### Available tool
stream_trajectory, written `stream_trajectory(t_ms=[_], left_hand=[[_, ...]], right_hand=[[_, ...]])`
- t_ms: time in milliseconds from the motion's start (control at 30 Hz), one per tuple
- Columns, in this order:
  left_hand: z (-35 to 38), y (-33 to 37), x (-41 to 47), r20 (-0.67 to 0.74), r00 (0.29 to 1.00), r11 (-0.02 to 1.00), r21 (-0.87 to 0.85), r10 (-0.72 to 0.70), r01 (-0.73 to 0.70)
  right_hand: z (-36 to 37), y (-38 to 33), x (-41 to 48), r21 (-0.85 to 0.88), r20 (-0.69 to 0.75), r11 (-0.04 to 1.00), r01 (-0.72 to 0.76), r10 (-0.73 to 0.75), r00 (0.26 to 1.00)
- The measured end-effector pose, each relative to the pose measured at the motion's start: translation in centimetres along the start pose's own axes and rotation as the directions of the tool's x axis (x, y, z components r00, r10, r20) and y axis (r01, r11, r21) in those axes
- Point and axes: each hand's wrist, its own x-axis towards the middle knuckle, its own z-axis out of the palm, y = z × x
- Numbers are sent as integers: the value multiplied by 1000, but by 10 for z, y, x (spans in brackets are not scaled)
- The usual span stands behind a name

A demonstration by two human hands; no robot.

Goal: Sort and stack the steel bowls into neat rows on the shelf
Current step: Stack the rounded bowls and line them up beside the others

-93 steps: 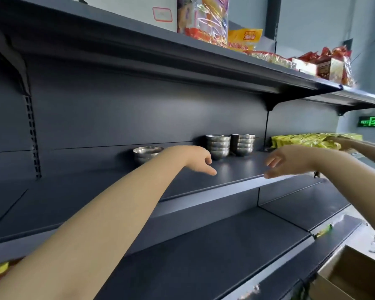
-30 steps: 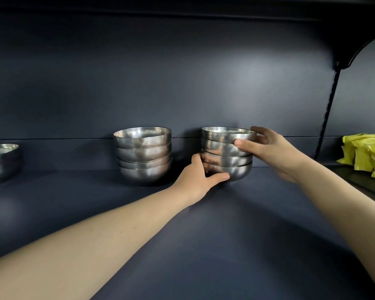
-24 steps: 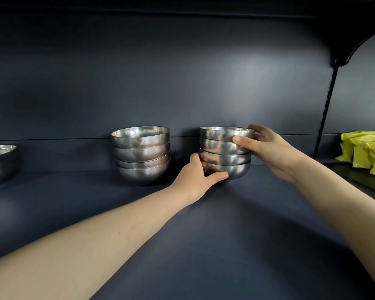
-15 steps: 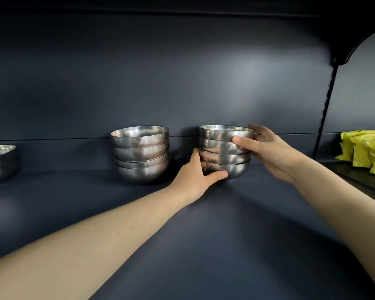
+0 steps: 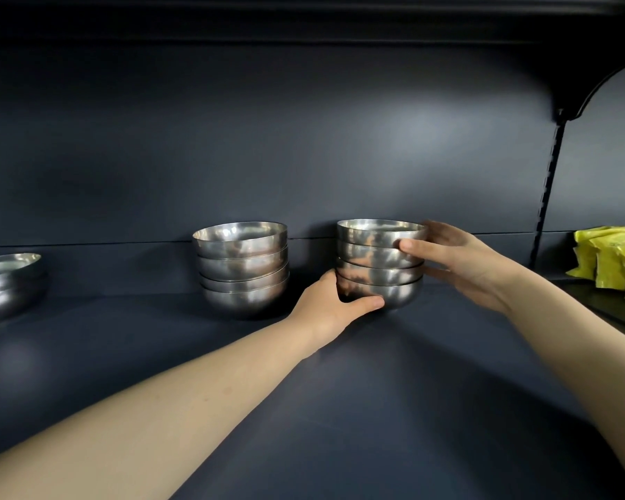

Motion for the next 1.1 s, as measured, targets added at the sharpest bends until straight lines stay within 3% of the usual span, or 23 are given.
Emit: stream_trajectory(t_ms=[133,400,633,867,1100], left_hand=[[-1,2,-2,3,1000,999,-43,2,-2],[-10,13,-20,36,999,996,-92,-7,10],[-68,24,-80,66,998,986,-164,6,5],[-181,13,-175,-1,1000,989,-143,26,-26],[-328,-25,-306,-152,988,996,-89,-29,16]], right_hand=[[-5,4,1,-31,34,997,-69,70,997],[-3,-6,-10,-36,45,997,-69,71,996],[28,-45,-44,-29,68,998,-48,50,996],[138,-105,-80,19,165,999,28,-31,986],[321,-154,-109,101,325,994,41,-72,943]])
